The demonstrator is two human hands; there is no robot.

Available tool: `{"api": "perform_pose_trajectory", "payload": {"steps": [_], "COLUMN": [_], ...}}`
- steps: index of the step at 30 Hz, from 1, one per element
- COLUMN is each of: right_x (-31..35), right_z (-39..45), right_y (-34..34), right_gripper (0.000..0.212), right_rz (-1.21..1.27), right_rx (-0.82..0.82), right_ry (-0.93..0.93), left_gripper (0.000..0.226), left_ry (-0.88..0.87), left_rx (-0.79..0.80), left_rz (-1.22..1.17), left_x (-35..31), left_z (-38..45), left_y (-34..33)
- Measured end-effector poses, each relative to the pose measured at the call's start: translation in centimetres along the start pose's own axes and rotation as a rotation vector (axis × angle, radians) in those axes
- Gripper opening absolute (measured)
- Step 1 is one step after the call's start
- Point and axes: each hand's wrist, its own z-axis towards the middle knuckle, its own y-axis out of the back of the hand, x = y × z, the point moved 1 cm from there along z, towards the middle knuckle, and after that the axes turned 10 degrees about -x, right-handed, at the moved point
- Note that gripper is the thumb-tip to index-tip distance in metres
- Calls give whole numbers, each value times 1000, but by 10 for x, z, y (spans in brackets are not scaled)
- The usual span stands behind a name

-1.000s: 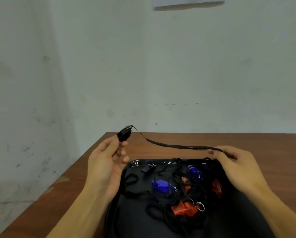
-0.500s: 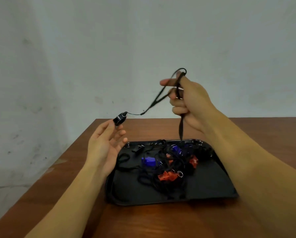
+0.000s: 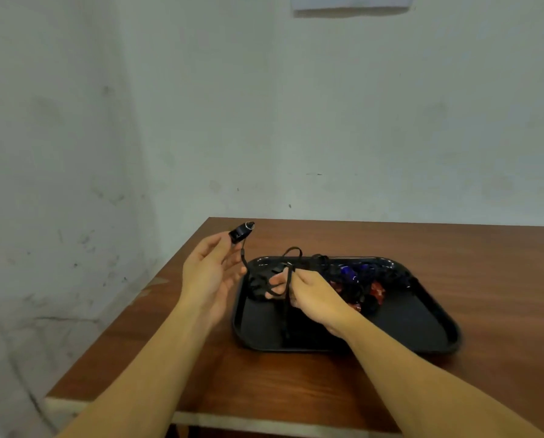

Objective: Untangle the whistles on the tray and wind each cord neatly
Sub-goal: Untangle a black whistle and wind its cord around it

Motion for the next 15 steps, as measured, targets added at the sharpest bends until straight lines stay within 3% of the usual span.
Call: {"api": "perform_pose_trajectory", "payload": {"steps": [2,9,12,15], "right_x": [-3,-13,-1,8], "right_z": [1,11,13,20], "right_y": [7,36,26,-4], "right_gripper": [41,40,38,38], "right_rz": [-203,-492,-404,-210], "right_rx": [-30,-227,-281,-162], "right_ry": [77,89,156,121], "left_gripper": [10,15,13,13], "left_ry": [-6,-35,-39,-46], "left_rx": [0,51,46,42], "left_rz": [12,29,25,31], "left_x": [0,-4,-6,-8], "left_z": [-1,-7,-4,-2], "left_y": [0,-11,-13,-14]}}
